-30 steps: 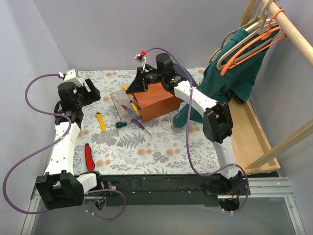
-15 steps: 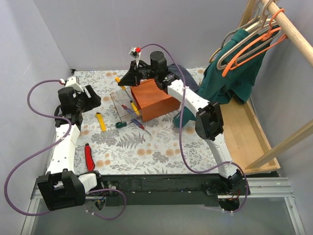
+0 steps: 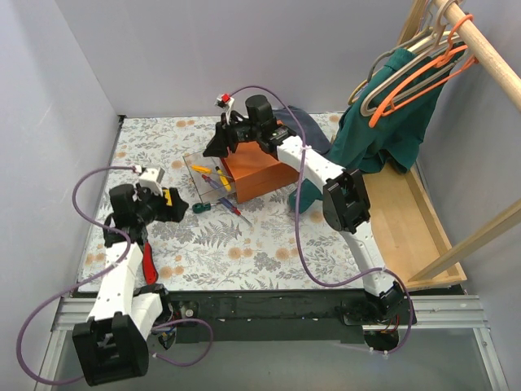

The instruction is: Sort the tools into containers

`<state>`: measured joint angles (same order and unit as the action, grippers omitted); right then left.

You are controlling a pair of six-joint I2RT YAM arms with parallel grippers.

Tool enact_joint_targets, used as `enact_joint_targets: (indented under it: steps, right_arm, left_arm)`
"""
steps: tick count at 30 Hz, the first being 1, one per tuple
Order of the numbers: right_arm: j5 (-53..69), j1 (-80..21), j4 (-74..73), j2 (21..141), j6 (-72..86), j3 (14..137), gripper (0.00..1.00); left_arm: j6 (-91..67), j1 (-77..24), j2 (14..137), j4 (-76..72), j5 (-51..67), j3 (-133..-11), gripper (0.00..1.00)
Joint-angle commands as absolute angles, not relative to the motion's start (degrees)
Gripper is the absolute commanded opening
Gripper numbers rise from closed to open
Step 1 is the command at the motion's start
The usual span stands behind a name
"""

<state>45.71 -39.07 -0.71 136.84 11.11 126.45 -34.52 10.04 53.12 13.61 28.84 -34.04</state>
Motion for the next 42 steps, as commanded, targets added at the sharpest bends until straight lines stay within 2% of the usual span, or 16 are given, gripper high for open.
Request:
enact_joint_targets:
  steps: [1,7,13,21,28,33,42]
  right_arm:
    - [46.93,-37.27,1.41,126.4,10.46,124.55,0.53]
    - [47.11,-33.67,-2.02,119.81,9.32,115.94,0.54]
    - [45.01,-31.82,-5.27,116.02,5.64,113.12,0.54]
    - [42.54,-31.2,-8.17,113.3,1.41,111.62,0.54]
    - [40.34,-31.03,-10.02,111.62,0.18,109.16,0.55]
    - [38.94,-31.03,-11.16,111.45,-2.8,109.16,0.56]
    - [36.83,-30.76,-12.04,111.09,-4.92,109.42,0.57]
  left_arm:
    - [-17.43,10.28,49.04,10.1,40.34,-28.22,0.73]
    - [-14.59,10.28,59.93,11.43,49.38,-28.65,0.7]
    - [-10.64,10.46,66.78,2.91,47.99,-26.46,0.68]
    - [-9.49,10.28,75.05,-4.39,46.58,-29.71,0.66]
    - [-4.23,10.28,79.54,-3.52,48.07,-32.78,0.65]
    - [1.31,10.37,83.93,3.07,50.54,-37.26,0.63]
    - [8.86,9.49,85.25,7.38,51.42,-38.06,0.61]
